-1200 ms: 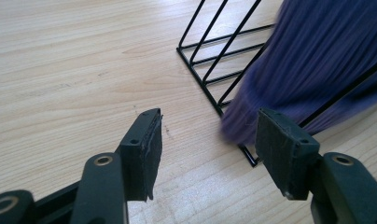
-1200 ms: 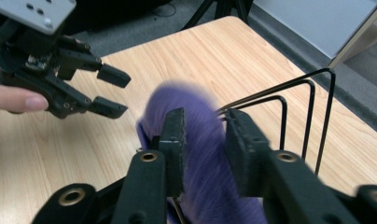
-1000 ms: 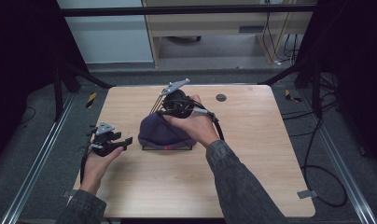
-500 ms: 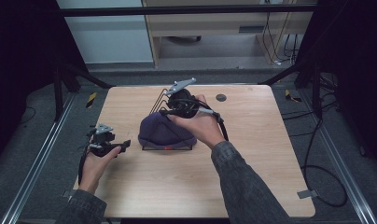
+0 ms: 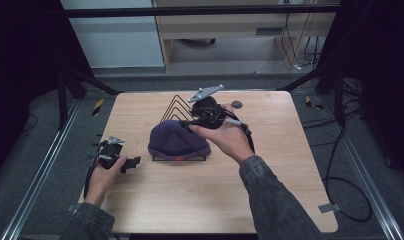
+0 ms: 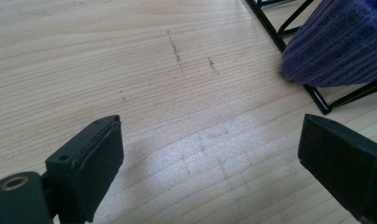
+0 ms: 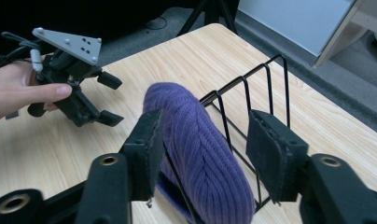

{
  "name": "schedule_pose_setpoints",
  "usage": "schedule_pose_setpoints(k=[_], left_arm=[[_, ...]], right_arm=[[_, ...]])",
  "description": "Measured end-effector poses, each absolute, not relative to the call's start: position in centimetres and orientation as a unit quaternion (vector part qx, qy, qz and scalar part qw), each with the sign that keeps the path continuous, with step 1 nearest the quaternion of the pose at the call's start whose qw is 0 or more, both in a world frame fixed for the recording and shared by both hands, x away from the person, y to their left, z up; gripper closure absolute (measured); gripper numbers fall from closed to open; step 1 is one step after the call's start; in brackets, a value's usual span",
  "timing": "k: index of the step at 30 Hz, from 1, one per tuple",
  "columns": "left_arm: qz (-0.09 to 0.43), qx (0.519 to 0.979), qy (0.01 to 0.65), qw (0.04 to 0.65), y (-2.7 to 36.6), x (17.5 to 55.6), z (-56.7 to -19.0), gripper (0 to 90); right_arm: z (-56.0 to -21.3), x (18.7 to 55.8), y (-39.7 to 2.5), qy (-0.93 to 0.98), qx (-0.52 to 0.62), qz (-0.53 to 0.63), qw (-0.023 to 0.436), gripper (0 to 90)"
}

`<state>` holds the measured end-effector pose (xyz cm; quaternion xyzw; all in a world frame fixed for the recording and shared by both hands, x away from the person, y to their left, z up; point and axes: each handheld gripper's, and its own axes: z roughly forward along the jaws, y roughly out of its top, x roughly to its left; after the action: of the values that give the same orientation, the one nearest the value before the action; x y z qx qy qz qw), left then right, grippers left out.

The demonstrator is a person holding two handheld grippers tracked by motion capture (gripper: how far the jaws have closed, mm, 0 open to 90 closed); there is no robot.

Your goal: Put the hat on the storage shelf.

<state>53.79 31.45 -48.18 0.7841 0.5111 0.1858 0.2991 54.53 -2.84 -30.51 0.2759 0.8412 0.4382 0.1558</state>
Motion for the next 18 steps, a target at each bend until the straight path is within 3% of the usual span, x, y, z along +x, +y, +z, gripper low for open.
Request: schedule_pose_setpoints(k=[18], left_arm=[[0.185, 0.796, 0.511, 0.266, 31.4, 54.0, -49.0, 4.8]], right_arm=[[-29.9, 52.9, -6.4, 0.829, 0.309, 0.437, 0.163, 30.0]])
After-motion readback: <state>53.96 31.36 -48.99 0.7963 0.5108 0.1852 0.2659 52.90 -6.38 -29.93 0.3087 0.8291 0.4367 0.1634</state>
